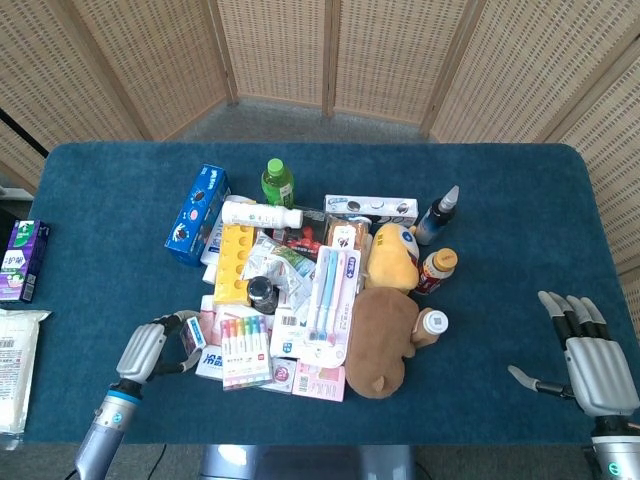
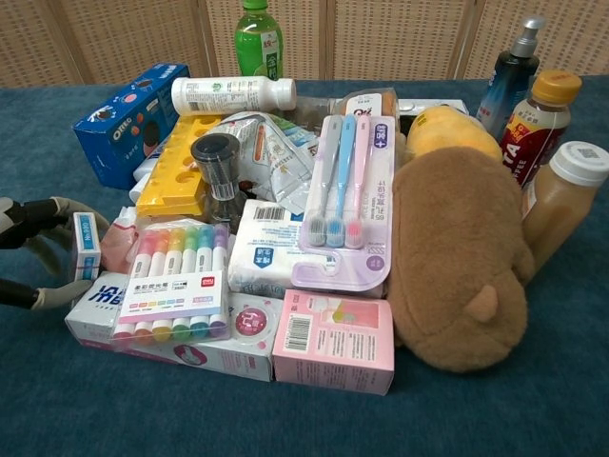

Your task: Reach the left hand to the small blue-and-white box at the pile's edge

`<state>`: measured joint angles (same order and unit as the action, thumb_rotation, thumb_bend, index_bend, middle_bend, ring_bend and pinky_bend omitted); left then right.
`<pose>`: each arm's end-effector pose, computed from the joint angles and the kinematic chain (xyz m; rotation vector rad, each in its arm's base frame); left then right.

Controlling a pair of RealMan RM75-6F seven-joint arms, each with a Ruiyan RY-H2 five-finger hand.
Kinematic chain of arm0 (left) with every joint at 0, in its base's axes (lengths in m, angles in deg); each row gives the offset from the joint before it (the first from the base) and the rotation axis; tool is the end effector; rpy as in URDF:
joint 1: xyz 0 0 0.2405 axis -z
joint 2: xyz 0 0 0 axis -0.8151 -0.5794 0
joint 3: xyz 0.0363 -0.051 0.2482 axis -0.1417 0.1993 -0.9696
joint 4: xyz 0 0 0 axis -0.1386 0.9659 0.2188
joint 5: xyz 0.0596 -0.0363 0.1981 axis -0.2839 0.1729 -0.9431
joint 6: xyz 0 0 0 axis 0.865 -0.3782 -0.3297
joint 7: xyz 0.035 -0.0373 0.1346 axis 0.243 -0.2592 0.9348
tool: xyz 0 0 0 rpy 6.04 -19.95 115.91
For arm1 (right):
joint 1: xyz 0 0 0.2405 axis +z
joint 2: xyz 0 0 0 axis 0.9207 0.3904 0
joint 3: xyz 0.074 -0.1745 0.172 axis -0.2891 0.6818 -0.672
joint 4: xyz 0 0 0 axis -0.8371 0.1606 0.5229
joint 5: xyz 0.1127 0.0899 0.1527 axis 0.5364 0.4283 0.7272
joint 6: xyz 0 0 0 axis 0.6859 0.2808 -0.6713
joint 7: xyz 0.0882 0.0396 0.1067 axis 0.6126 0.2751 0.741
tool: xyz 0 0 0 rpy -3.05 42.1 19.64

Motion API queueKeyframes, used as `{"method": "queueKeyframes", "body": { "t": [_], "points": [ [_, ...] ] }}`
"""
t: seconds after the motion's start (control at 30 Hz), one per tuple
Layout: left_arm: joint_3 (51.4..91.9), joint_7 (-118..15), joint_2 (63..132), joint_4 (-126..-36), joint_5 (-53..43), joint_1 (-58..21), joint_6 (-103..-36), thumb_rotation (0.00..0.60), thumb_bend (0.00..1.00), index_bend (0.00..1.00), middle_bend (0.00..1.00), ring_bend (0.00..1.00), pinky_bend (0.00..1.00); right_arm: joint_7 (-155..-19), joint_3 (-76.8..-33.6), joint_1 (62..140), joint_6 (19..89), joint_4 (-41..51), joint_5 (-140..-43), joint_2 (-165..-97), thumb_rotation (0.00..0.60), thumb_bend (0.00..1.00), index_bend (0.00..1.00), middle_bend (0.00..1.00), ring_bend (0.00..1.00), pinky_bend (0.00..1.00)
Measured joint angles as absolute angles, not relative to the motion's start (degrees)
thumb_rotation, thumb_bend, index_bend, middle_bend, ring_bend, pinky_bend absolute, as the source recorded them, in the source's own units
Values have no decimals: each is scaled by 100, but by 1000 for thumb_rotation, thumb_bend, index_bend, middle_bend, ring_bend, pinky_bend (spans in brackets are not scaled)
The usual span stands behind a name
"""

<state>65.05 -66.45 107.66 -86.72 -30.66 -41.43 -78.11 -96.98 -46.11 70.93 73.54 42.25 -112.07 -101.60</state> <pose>-0.2588 0.2084 -0.0206 -1.4529 -1.4205 -1.2204 -0.2662 -0.1651 0.1786 1.4005 -0.9772 0.8410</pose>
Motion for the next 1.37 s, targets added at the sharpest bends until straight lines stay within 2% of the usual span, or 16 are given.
{"method": "queueKeyframes", "body": {
  "t": [0.13,0.3,0.57,1.03,1.17,1.37],
  "points": [
    [6646,-6774,10984,-8456,-2972,-4084,-7885,600,569,705,629,692,767,-9701,-4620,7070,7368,4273,-11194,-10115,362,5,0,0,0,0],
    [6702,-6967,10805,-8669,-3033,-4060,-8027,600,569,699,629,691,766,-9749,-4653,7116,7307,4306,-11201,-10128,364,7,0,0,0,0],
    [6725,-7065,9936,-9742,-3311,-4135,-8513,600,561,696,625,691,767,-9820,-4706,7216,7173,4302,-11174,-10234,365,5,0,0,0,0],
    [7005,-7392,8231,-11436,-3961,-4525,-9995,600,551,683,615,687,756,-9826,-4617,7137,7237,4257,-11308,-10389,364,6,0,0,0,0],
    [7076,-7479,7926,-11706,-4054,-4616,-10205,600,549,681,613,687,754,-9812,-4599,7123,7221,4213,-11303,-10441,364,5,0,0,0,0],
    [7077,-7509,7832,-11798,-4099,-4636,-10221,600,546,681,613,686,753,-9812,-4613,7124,7215,4204,-11290,-10439,364,5,0,0,0,0]
  ]
}}
